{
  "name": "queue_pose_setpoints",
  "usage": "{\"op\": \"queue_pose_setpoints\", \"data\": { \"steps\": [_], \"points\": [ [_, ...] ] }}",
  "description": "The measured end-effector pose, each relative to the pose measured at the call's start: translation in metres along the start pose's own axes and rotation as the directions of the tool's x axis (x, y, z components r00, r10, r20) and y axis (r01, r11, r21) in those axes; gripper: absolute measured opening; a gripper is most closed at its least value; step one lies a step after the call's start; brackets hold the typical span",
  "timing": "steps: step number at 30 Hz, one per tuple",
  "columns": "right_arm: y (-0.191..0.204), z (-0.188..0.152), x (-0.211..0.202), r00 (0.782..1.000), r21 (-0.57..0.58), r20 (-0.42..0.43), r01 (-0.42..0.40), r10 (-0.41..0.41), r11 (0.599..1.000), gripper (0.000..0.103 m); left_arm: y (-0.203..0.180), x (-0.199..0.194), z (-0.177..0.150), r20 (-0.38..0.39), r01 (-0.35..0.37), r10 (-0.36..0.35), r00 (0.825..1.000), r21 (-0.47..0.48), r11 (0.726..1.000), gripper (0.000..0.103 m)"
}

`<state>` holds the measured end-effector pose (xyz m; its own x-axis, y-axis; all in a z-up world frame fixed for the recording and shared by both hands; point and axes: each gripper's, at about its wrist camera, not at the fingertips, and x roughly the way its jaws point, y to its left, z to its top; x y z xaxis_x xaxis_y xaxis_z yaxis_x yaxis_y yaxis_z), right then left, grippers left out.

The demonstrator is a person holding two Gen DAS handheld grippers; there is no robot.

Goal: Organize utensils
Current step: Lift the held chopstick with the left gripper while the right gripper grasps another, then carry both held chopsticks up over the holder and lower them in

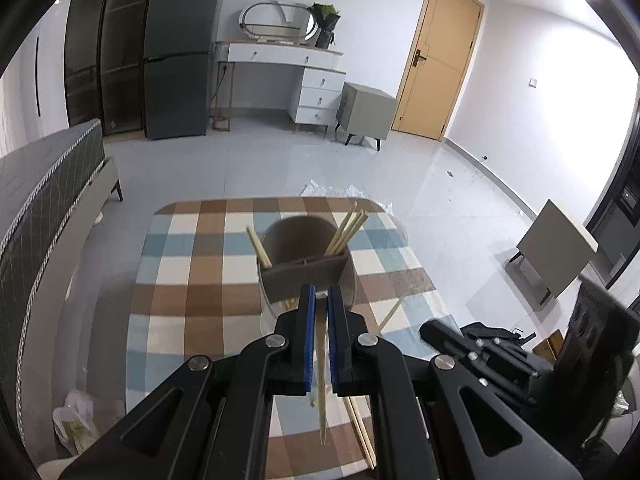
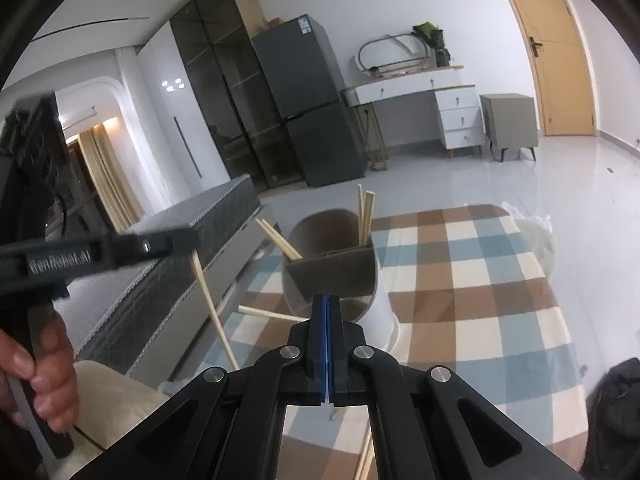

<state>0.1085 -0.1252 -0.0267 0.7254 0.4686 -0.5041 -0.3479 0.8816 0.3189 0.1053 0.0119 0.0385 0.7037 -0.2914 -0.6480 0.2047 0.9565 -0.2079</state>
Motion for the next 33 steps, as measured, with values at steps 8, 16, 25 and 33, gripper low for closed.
{"op": "queue_pose_setpoints", "data": {
  "steps": [8, 16, 25, 33],
  "points": [
    [-0.037, -0.003, 0.026, 0.983, 0.073, -0.177, 0.053, -0.039, 0.996, 0.009, 0.006, 0.006, -0.012, -0.002, 0.018, -0.018, 1.000, -0.001, 1.000, 0.002],
    [-0.015, -0.036, 0.091, 0.844, -0.347, -0.526, -0.099, -0.106, 0.933, 0.043, 0.031, 0.025, -0.032, -0.026, 0.029, -0.031, 0.999, -0.065, 0.997, 0.002],
    [0.029, -0.094, 0.143, 0.748, -0.720, -0.611, -0.389, -0.258, 0.575, 0.040, 0.053, 0.026, -0.035, -0.019, 0.024, -0.026, 0.999, -0.095, 0.995, 0.002],
    [0.038, -0.112, 0.158, 0.754, -0.776, -0.601, -0.472, -0.265, 0.419, 0.032, 0.067, 0.033, -0.034, -0.034, 0.039, -0.044, 0.998, -0.136, 0.990, 0.001]
  ]
}}
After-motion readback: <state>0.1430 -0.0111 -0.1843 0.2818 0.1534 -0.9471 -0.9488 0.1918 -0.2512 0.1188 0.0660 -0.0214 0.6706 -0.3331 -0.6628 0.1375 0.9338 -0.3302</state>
